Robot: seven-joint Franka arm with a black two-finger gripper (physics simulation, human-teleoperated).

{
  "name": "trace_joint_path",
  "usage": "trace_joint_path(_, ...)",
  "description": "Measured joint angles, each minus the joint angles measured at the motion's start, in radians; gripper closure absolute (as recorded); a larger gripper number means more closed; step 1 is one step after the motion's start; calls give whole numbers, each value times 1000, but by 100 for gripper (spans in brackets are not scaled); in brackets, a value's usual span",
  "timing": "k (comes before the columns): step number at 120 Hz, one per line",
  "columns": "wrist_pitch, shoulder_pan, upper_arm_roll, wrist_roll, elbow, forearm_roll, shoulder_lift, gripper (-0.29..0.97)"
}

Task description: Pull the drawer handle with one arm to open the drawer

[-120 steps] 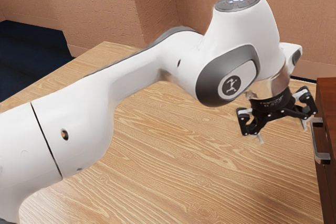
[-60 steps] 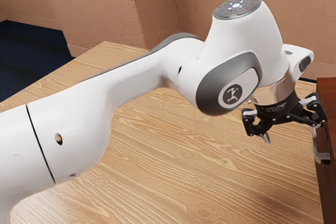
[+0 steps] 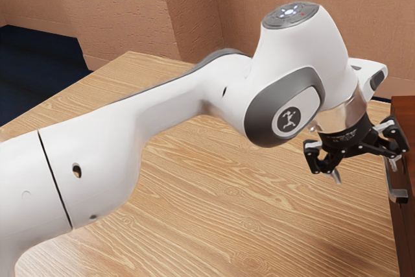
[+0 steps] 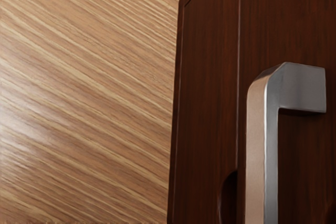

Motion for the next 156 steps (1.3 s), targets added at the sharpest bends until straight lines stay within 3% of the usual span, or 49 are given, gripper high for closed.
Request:
trace_joint_path(39,5,-1,-1,-6,-6,2,0,3)
trace_joint_path(66,8,-2,-1,-9,-15,3,-1,18)
trace_joint_path(102,21,-3,0,-15,-57,4,-17,28)
trace_joint_path(156,62,-3,-1,-19,-174,22,-106,33)
